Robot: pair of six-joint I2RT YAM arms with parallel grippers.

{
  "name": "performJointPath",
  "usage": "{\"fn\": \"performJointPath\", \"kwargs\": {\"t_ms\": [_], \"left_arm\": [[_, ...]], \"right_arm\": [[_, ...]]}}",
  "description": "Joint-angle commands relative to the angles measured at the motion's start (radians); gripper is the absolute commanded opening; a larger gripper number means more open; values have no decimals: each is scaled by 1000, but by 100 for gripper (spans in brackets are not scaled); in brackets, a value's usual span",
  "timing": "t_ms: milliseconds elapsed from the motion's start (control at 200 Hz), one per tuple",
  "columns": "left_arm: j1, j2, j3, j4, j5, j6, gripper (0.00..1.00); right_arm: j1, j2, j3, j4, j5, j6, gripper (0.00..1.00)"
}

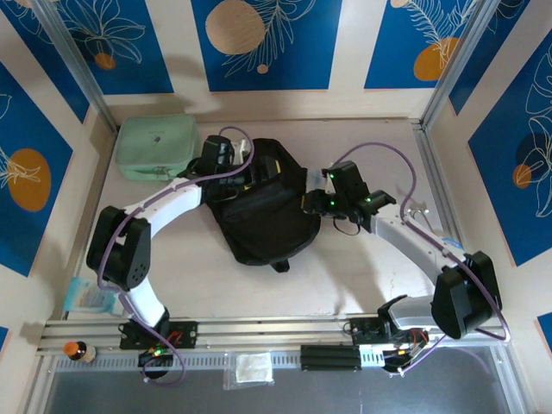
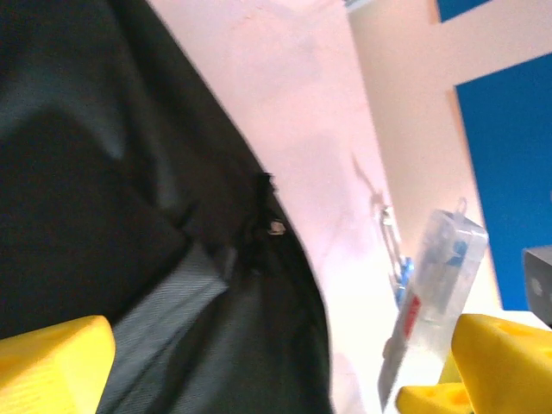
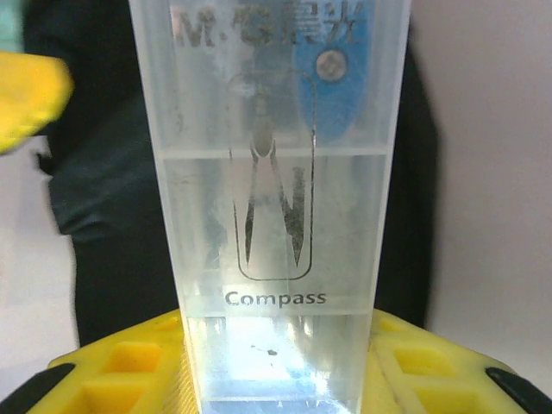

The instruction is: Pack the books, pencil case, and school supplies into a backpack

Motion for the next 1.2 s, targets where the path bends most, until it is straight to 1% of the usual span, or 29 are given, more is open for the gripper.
{"fn": "performJointPath", "kwargs": {"t_ms": [0,70,260,360,425,535,685,765,820,860,955,1025,1060,1125,1195], "left_arm": [[-43,13,21,131,85,-92,97],[-55,17,19,134,86,-93,92],[-65,34,34,103,91,-77,77],[-68,52,59,55,64,-77,64],[-69,70,81,40,68,-87,55],[-69,90,91,82,86,-127,44],[-63,98,87,117,92,-166,24],[-53,97,74,140,92,-192,16],[-45,94,58,172,95,-213,14],[-39,91,48,195,96,-229,13],[-26,83,25,249,101,-266,12],[-18,75,9,293,103,-295,12],[-16,71,0,316,102,-310,13],[-15,63,-12,353,97,-336,12],[-15,58,-26,404,93,-365,13]], "right_arm": [[12,62,51,108,-134,-111,38],[13,90,71,137,-171,-122,38],[28,138,110,138,-194,-149,38],[32,148,116,135,-202,-153,38],[35,149,118,136,-213,-157,38],[40,155,120,134,-228,-164,39],[35,159,118,130,-231,-158,39],[29,147,105,145,-246,-147,41],[21,137,93,162,-267,-134,44],[12,126,82,180,-292,-117,48],[-21,105,44,244,-354,-34,68],[-53,89,7,324,-417,65,78],[-68,84,-14,374,-451,127,81],[-86,82,-52,506,-525,247,83],[-94,97,-72,612,-556,370,84]]}}
